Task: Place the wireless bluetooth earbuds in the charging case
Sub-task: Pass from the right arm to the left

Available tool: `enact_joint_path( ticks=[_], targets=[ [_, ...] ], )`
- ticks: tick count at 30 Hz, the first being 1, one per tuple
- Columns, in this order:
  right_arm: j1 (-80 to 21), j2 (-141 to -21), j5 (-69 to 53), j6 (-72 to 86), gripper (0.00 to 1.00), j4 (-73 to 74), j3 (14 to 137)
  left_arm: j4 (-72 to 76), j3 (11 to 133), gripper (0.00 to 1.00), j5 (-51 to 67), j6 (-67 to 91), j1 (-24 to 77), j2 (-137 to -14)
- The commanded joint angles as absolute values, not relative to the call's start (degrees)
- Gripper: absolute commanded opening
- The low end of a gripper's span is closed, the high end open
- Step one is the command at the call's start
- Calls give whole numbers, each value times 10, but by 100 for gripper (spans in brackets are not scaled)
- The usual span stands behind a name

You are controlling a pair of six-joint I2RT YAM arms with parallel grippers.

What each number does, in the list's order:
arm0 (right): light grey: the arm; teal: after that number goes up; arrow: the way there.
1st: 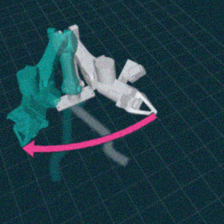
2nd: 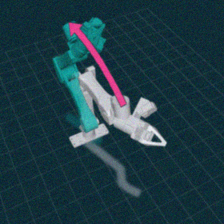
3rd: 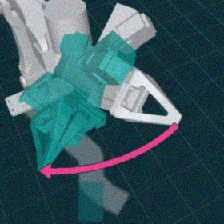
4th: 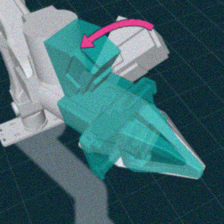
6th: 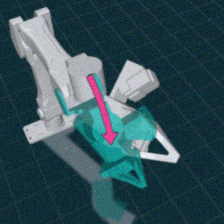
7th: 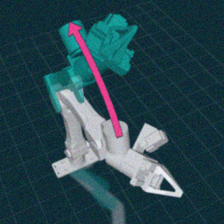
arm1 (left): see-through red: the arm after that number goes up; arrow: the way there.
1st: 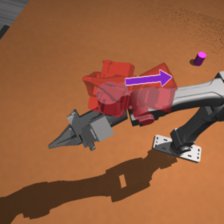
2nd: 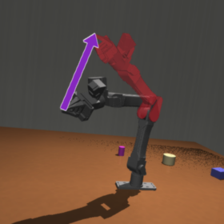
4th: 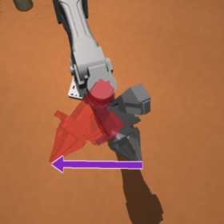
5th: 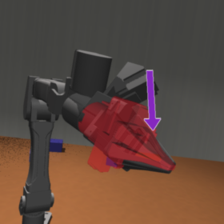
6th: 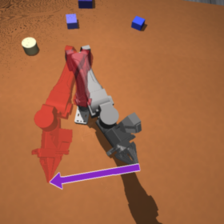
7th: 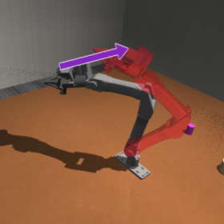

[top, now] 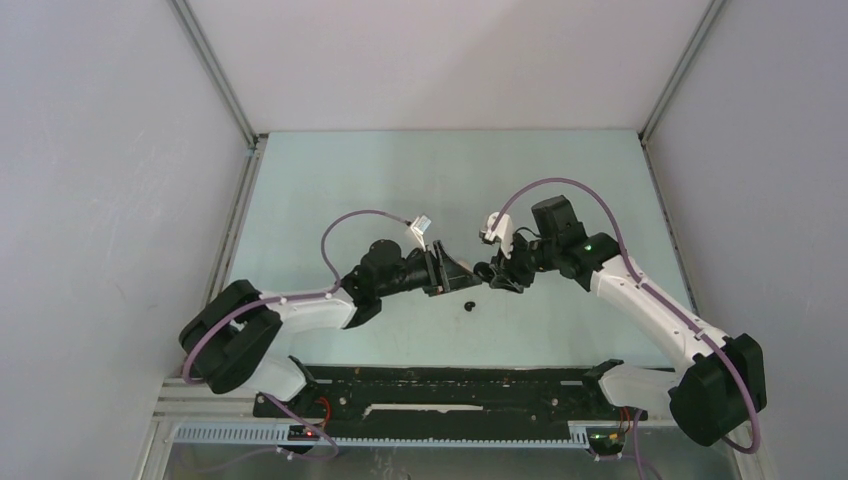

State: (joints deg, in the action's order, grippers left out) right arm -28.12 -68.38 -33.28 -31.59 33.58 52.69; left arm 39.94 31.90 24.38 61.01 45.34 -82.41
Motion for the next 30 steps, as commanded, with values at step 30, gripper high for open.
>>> enact_joint_path(
  ticks=[30],
  targets=[
    [-294,-688,-373,-344,51,357,529,443,351,22,280,626,453,-873]
  ],
)
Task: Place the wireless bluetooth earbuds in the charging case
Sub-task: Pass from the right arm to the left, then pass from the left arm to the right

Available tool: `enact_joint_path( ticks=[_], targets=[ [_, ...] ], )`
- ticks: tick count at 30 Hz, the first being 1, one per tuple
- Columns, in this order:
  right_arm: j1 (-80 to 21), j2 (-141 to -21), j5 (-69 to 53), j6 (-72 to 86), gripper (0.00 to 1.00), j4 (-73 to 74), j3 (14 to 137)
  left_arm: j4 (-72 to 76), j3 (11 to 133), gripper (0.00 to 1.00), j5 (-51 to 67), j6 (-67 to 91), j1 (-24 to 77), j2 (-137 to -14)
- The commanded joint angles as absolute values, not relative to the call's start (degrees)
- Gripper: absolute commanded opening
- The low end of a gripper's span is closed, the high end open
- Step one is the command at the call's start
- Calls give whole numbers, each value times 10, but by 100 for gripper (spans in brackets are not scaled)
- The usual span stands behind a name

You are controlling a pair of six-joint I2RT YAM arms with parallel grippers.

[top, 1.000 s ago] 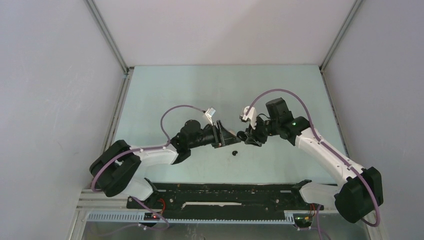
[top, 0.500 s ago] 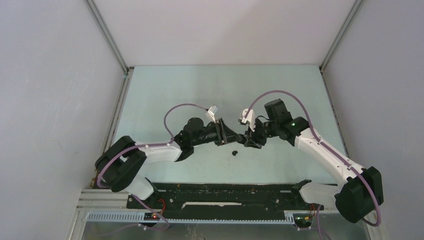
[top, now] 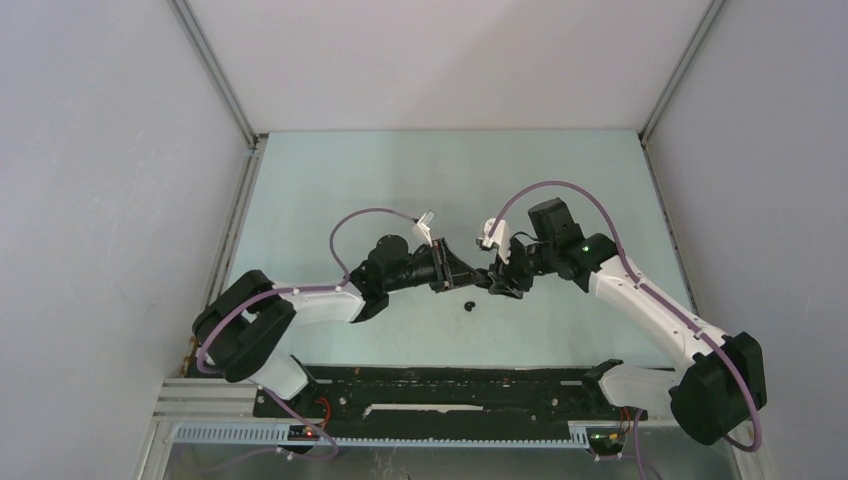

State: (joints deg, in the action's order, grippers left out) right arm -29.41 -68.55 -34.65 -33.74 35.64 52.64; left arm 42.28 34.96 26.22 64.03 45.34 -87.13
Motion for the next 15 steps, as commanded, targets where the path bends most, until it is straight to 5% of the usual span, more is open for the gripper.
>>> enact_joint_path(
  ticks=[1,7,15],
  targets=[
    [-290,-687,-388,-345,56,359,529,445,346,22,278,622,453,-870],
    [-247,-692,-511,-359,68,410,545,463,301,14,280,572,454,-845],
    [-230,-753,-600,-447,61,536,595,495,237,15,258,372,503,-764]
  ],
)
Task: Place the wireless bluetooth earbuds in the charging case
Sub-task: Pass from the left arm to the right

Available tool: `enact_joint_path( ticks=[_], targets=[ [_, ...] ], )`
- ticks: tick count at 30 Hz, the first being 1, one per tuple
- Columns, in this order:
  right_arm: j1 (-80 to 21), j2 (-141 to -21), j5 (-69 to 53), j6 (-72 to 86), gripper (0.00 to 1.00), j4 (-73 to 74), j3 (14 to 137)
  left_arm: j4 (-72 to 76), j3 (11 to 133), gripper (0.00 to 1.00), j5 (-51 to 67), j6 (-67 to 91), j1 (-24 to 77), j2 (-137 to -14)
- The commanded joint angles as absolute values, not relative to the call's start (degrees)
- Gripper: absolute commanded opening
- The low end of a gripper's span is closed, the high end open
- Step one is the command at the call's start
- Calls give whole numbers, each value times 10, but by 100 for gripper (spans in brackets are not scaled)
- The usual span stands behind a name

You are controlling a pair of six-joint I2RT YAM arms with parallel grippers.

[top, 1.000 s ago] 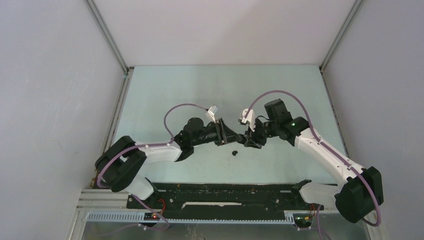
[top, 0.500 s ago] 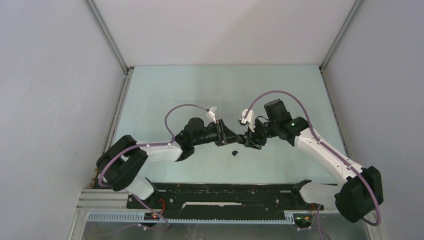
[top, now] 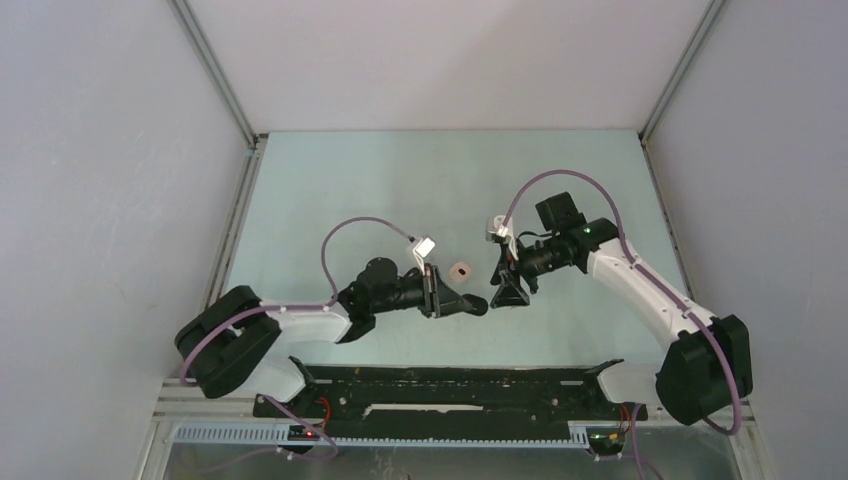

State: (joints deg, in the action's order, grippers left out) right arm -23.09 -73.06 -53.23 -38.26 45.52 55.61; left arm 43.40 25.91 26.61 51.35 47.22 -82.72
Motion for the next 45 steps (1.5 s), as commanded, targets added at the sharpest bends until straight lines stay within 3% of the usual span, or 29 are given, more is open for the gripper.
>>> enact_joint_path(
  ticks=[1,4,10,26,33,38,41,45],
  targets=[
    [-230,-762,-605,-464,59,552,601,503,227,15,252,347,514,-748],
    [-232,-779,-618,-503,53,590,610,485,224,15,243,275,538,-721],
    [-244,-784,-629,-535,52,619,613,497,201,15,222,201,561,-689],
    [-275,-810,-627,-543,45,639,623,591,193,14,247,204,565,-723],
    [-274,-798,-614,-520,29,618,623,610,205,14,247,216,566,-757],
    [-276,-794,-597,-519,18,615,623,576,212,23,235,202,567,-759],
    [-276,-784,-586,-515,15,610,623,541,212,32,225,177,571,-754],
    [-279,-776,-569,-508,14,604,623,467,226,38,198,137,589,-750]
  ],
)
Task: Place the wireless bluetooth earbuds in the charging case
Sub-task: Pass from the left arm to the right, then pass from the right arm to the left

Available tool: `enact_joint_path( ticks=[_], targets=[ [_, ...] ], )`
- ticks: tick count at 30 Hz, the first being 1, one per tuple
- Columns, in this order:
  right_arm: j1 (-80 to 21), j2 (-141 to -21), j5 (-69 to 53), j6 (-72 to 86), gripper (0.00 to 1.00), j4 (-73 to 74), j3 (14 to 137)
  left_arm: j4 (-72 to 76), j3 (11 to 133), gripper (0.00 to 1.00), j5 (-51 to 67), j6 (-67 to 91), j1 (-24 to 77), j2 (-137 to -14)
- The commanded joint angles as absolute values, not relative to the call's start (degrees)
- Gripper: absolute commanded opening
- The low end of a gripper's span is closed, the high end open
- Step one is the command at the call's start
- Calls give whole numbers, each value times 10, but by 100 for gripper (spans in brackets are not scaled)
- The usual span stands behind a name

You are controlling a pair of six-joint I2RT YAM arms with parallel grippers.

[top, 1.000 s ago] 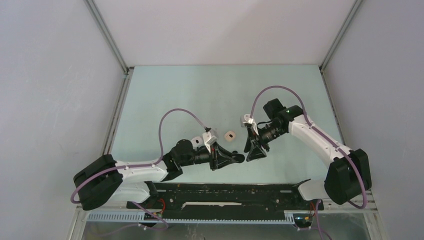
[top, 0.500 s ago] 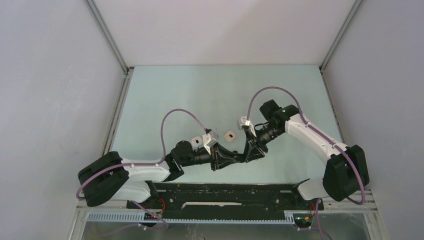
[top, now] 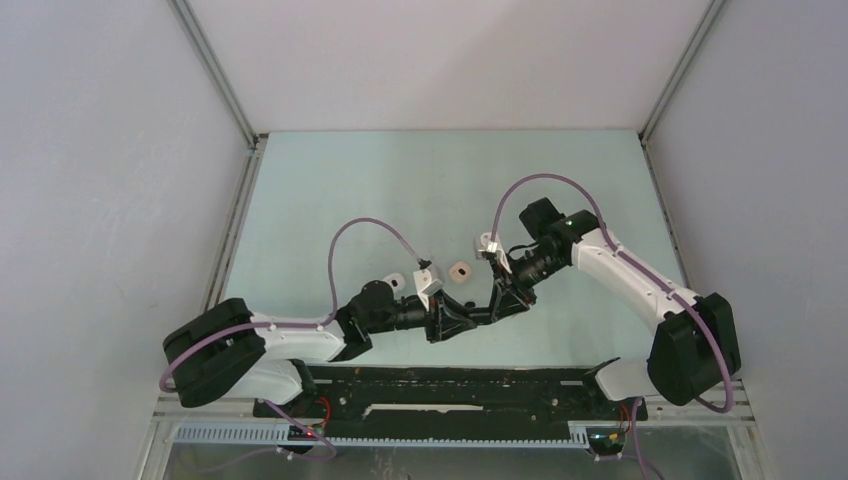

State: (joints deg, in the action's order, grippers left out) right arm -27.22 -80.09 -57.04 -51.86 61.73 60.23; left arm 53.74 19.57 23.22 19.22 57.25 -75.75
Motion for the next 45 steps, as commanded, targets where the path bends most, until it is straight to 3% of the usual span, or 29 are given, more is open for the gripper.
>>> enact_joint_path(
  ticks=[1,7,17,45],
  targets=[
    [-280,-776,-563,-507,15,602,623,460,230,39,195,130,593,-751],
    [-296,-766,-522,-493,14,578,612,443,255,41,188,113,611,-768],
    [-300,-763,-514,-492,14,576,611,457,260,36,200,111,614,-778],
    [-300,-762,-512,-491,13,576,611,526,211,43,219,108,614,-760]
  ],
)
